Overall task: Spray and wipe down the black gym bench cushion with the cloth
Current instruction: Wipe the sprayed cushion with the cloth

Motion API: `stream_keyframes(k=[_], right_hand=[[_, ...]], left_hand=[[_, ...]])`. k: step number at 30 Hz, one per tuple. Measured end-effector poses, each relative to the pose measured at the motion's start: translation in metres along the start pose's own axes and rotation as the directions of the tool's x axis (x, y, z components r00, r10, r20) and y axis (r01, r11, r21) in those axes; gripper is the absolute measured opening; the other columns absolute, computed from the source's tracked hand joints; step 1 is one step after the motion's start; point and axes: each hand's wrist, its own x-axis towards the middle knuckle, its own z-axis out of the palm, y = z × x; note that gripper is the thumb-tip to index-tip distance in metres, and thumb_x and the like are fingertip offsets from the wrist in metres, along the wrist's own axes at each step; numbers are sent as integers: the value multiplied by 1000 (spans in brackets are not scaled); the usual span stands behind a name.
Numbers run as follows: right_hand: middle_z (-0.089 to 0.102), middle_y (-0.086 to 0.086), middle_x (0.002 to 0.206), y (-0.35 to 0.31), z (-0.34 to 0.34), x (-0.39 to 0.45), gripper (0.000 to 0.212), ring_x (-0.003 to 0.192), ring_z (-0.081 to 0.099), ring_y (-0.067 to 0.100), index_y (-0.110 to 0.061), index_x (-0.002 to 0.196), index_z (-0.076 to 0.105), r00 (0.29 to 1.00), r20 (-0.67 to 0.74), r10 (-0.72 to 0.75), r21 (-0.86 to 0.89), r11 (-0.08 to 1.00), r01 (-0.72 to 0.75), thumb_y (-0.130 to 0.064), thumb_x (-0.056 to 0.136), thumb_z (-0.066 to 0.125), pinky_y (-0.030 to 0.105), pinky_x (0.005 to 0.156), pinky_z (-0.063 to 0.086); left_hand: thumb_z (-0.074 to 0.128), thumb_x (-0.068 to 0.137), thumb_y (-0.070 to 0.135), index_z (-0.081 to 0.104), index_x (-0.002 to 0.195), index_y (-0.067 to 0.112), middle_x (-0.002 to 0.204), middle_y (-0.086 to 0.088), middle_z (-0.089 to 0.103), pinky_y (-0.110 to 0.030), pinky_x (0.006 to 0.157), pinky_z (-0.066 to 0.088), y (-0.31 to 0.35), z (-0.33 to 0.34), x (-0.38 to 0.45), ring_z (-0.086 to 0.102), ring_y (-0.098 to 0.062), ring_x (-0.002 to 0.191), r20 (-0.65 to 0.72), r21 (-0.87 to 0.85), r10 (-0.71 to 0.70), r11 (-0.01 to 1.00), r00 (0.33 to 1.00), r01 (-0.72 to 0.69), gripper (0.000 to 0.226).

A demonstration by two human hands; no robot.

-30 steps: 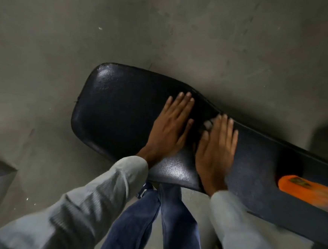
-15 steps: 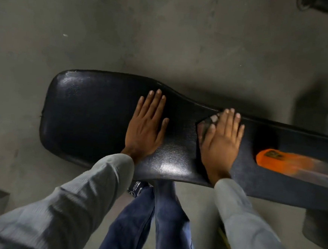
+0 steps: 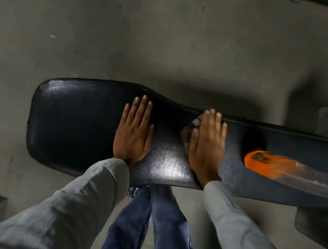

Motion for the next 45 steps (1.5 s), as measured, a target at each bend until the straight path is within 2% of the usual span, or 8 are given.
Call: stream_keyframes(k=[4, 8, 12, 20, 26, 34, 40, 45], right_hand=[[21, 15, 180, 8, -1, -68, 64, 169, 15, 32, -3, 170, 25, 964, -21, 265, 1, 964, -265, -30, 113, 33, 59, 134, 20], [9, 15, 182, -43, 15, -111, 69, 170, 9, 33, -4, 172, 17, 994, 110, 29, -60, 998, -23, -35, 112, 35, 57, 136, 17], [18, 14, 181, -65, 19, -37, 66, 169, 13, 30, -7, 171, 25, 976, 113, -188, -88, 976, 199, -38, 114, 32, 55, 136, 18], [18, 13, 181, -54, 13, 3, 63, 170, 11, 30, -7, 172, 23, 973, 36, -229, -66, 971, 231, -37, 116, 29, 55, 137, 12], [43, 13, 171, -46, 16, 1, 54, 164, 32, 29, -4, 161, 48, 961, -145, -236, 186, 947, 261, -28, 114, 44, 58, 136, 19], [75, 9, 136, -45, -2, -27, 31, 132, 67, 27, -10, 126, 78, 960, -278, 35, 440, 893, 95, -22, 106, 56, 49, 122, 45], [77, 3, 123, -11, -29, -64, 30, 114, 70, 24, -17, 124, 77, 955, -196, 224, 511, 854, -95, -29, 107, 55, 45, 97, 59], [78, -4, 102, 19, -63, -99, 22, 93, 75, 19, -26, 109, 78, 783, -200, 589, 707, 640, -301, -39, 103, 61, 49, 86, 63]], left_hand=[[37, 109, 30, 26, 166, 4, 177, -12, 17, -50, 135, 11, 1, -2, 3, 10, -28, 166, -2, 4, -10, 1000, 1000, 10, 64], [36, 108, 29, 23, 167, 5, 177, -12, 16, -51, 135, 10, 4, -3, 4, 8, -28, 166, 25, 34, -16, 999, 1000, 15, 65], [37, 108, 29, 23, 167, 5, 177, -13, 15, -49, 135, 6, 3, 0, 4, 8, -28, 166, 28, 37, -18, 999, 999, 17, 65], [37, 109, 29, 24, 167, 5, 177, -13, 17, -50, 135, 10, 4, 1, 4, 9, -27, 166, -2, 44, -16, 999, 1000, 16, 64], [38, 109, 31, 23, 167, 6, 177, -13, 16, -51, 135, 10, 1, 2, 1, 8, -27, 166, -16, 44, 10, 999, 1000, -10, 65], [43, 103, 37, 22, 167, 6, 177, -15, 14, -58, 133, 7, -2, 4, -1, 9, -33, 165, 6, 57, 49, 997, 999, -50, 75], [36, 107, 33, 54, 150, 9, 164, -12, 45, -64, 131, 2, 51, -4, -4, 34, -32, 157, -85, -109, -82, 991, 993, 73, 52], [48, 100, 28, 61, 141, 11, 151, -11, 57, -63, 130, 12, 108, 2, -22, 50, -32, 143, -119, -177, 99, 977, 988, -119, 46]])
